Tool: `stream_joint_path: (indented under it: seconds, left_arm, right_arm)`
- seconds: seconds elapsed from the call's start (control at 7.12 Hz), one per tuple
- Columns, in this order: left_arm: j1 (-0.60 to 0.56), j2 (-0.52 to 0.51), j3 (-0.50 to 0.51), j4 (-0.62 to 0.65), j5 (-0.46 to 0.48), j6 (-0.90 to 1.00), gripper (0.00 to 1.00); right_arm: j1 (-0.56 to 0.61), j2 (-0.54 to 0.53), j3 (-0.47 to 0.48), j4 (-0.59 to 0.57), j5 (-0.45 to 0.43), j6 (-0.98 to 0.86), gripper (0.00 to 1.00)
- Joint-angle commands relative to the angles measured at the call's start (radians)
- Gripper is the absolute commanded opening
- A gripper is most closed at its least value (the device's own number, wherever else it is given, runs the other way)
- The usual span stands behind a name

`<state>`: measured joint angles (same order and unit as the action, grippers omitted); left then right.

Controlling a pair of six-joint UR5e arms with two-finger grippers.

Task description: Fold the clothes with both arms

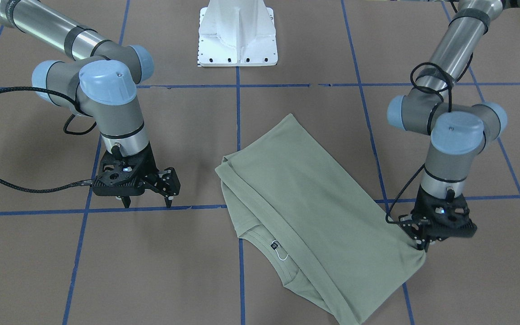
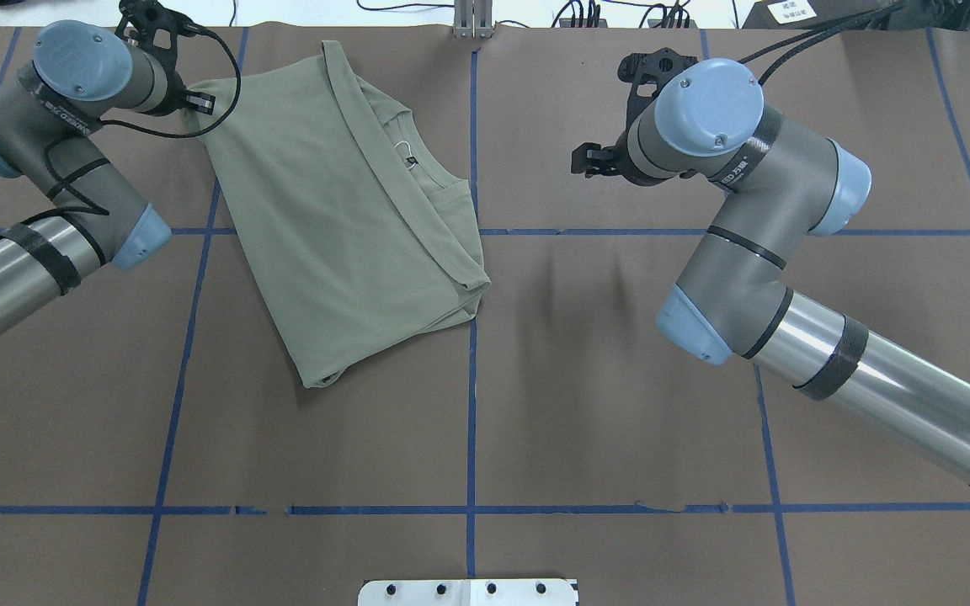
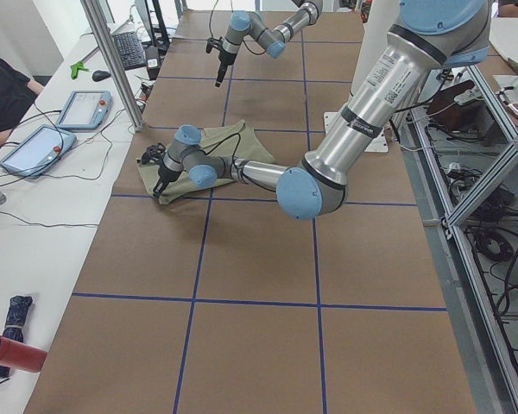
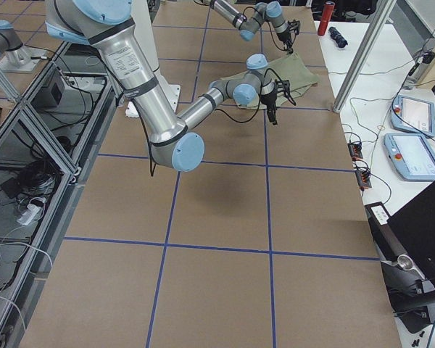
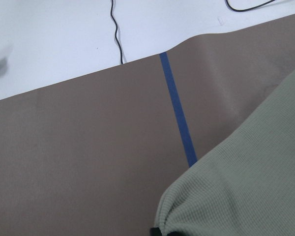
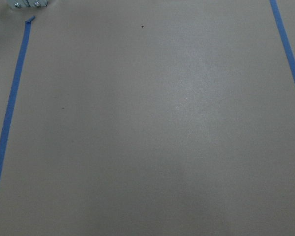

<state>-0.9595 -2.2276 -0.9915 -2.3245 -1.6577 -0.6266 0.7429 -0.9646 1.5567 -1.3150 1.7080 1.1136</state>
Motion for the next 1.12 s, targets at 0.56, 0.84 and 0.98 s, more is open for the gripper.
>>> stream_joint_path:
  seconds: [0.56,0.84,0.98]
  left_arm:
    - [-0.033,0.083,-0.206,-0.029,-0.149,0.012,1.0]
    - [-0.022,0.126,-0.274,-0.035,-0.227,0.001,1.0]
    - [-0.022,0.138,-0.276,-0.039,-0.235,0.004,1.0]
  right_arm:
    - [-0.124,0.29,-0.242,-0.001,-0.118,0.343,0.87]
    - [-0.157,0.375,-0.369,0.051,-0.145,0.335,0.71]
    - [-0.181,0.394,-0.445,0.121,-0.198,0.309,0.71]
